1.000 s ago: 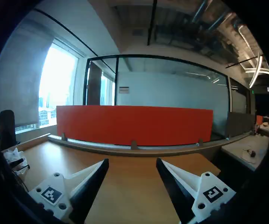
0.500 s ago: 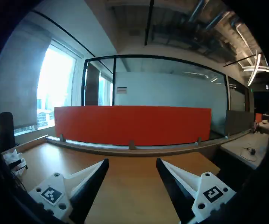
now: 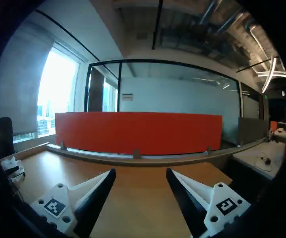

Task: Fold towel

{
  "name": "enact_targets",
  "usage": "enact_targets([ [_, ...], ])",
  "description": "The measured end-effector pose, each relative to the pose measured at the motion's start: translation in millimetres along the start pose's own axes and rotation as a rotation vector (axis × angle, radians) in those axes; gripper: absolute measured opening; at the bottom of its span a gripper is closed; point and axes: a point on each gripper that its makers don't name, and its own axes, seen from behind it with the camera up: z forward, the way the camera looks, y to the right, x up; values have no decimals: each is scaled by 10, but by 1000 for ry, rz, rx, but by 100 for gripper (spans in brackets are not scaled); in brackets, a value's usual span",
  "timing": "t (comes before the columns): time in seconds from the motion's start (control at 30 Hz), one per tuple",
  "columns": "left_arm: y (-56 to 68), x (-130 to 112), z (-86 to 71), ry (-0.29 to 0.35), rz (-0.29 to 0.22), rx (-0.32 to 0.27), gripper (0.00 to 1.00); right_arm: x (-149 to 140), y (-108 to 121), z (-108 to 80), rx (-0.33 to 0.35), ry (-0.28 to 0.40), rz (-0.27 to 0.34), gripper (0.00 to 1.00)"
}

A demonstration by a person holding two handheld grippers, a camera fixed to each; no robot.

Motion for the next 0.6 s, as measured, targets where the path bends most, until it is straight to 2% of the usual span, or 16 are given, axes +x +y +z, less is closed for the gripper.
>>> enact_targets([
  [0.2,-1,7,-6,0,0,0,96,-157,85,-8,-8,16,-9,98],
  [0.6,1,11,-5,0,0,0,96,-714,400,-59,-54,27,14,98],
])
